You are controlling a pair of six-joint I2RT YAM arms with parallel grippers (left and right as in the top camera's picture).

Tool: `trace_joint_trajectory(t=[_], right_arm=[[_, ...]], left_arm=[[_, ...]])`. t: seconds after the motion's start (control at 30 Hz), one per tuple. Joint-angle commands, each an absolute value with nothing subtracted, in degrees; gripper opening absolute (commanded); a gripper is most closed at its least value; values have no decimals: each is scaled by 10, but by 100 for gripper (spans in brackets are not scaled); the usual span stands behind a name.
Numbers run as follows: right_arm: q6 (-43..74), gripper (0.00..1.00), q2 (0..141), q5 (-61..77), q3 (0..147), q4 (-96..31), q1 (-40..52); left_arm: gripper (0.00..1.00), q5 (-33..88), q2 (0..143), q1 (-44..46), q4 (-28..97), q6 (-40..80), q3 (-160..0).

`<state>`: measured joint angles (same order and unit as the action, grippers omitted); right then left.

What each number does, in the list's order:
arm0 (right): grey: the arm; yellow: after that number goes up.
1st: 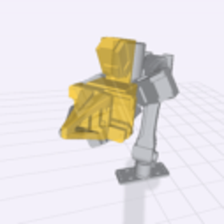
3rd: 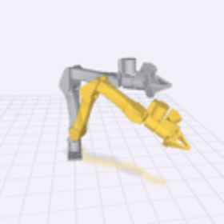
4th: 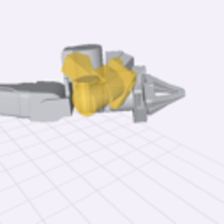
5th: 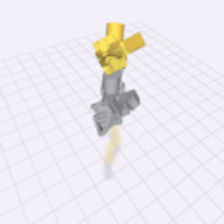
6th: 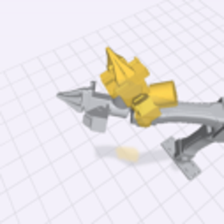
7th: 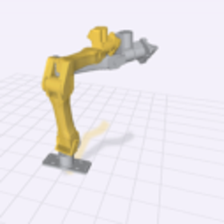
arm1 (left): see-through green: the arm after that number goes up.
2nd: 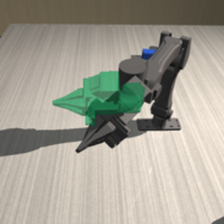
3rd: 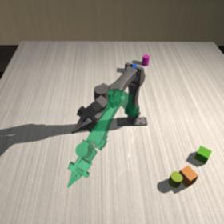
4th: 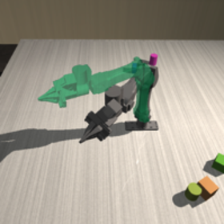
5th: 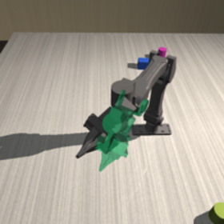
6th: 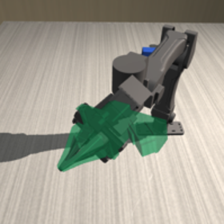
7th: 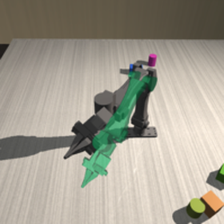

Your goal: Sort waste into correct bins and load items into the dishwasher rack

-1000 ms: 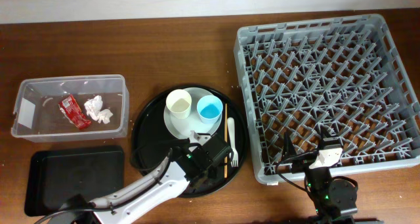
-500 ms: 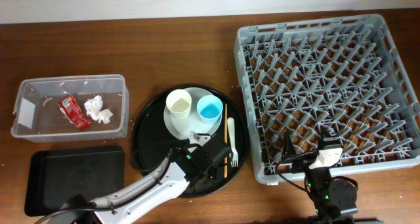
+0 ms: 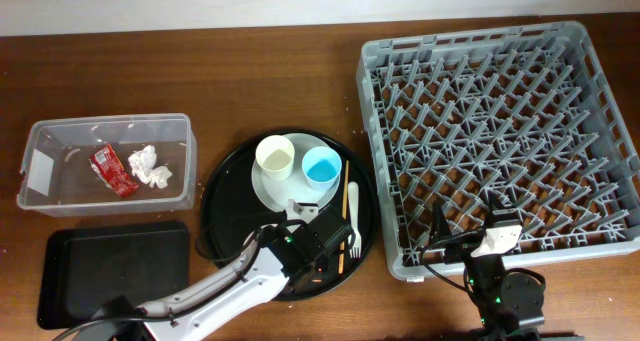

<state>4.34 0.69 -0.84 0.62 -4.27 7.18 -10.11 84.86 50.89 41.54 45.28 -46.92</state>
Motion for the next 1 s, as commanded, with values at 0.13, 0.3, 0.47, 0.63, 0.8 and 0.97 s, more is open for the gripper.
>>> trace_joint_trajectory(t=[0.13,0.3,0.47,0.63,0.8,0.97], right_arm=[[46,99,4,-11,3,-46,75],[46,99,4,-11,3,-46,75],[46,99,4,-11,3,-46,75],[46,99,4,-11,3,-46,75],[46,99,4,-11,3,-46,75],[46,99,4,-11,3,-46,75]], left_arm=[[13,-131,844,510,420,456,-461],[14,-131,844,510,420,456,-460],[14,-131,853,510,415,456,-459],[14,-128,870,510,409,456,-459],[13,-127,870,510,412,456,-463],[1,-129,870,510,427,456,-476]])
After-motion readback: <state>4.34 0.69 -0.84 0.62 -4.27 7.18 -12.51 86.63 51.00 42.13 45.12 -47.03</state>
